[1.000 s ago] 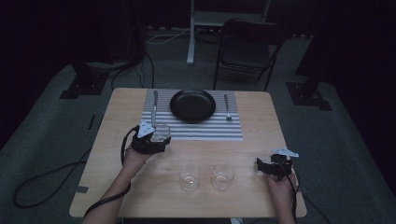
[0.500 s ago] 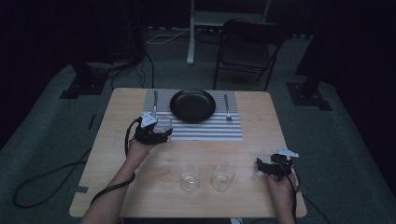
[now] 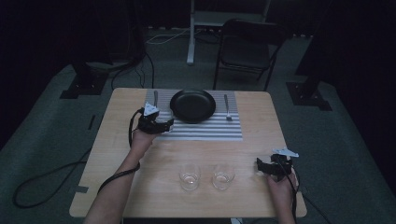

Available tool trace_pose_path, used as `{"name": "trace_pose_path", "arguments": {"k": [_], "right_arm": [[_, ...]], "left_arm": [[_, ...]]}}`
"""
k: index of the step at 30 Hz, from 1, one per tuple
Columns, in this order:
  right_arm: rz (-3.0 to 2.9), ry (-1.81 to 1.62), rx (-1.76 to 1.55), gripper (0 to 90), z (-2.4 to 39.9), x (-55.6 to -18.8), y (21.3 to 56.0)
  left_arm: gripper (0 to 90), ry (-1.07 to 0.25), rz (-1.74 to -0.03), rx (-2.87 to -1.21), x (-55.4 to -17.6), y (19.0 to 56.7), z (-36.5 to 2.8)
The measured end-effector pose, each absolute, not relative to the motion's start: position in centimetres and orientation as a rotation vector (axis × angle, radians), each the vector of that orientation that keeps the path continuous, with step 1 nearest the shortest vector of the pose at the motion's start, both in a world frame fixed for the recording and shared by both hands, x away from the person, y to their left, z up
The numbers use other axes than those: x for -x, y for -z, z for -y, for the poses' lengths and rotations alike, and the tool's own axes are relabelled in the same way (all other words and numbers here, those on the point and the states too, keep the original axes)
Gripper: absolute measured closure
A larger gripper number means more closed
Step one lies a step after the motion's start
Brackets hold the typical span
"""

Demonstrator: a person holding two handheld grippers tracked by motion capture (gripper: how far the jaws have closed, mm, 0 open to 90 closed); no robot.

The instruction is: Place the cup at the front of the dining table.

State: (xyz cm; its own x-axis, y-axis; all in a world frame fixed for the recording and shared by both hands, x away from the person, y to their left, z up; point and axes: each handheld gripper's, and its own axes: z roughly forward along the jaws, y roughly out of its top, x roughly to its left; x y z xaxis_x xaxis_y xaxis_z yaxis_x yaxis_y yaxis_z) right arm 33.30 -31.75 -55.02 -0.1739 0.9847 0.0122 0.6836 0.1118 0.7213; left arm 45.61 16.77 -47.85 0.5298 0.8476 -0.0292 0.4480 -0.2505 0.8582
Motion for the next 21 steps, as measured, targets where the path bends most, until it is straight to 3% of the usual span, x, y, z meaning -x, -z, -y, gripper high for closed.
{"name": "trace_pose_path", "arguments": {"k": [4,21], "right_arm": [[-1.917,-0.829,-1.616,12.3,31.7,-33.3,55.0],[-1.917,-0.828,-1.616,12.3,31.8,-33.3,55.0]], "left_arm": [[19.9,-0.616,-1.090,-1.897,-46.2,48.4,-16.3],[19.9,-0.604,-1.103,-1.918,-48.8,50.6,-16.3]]}}
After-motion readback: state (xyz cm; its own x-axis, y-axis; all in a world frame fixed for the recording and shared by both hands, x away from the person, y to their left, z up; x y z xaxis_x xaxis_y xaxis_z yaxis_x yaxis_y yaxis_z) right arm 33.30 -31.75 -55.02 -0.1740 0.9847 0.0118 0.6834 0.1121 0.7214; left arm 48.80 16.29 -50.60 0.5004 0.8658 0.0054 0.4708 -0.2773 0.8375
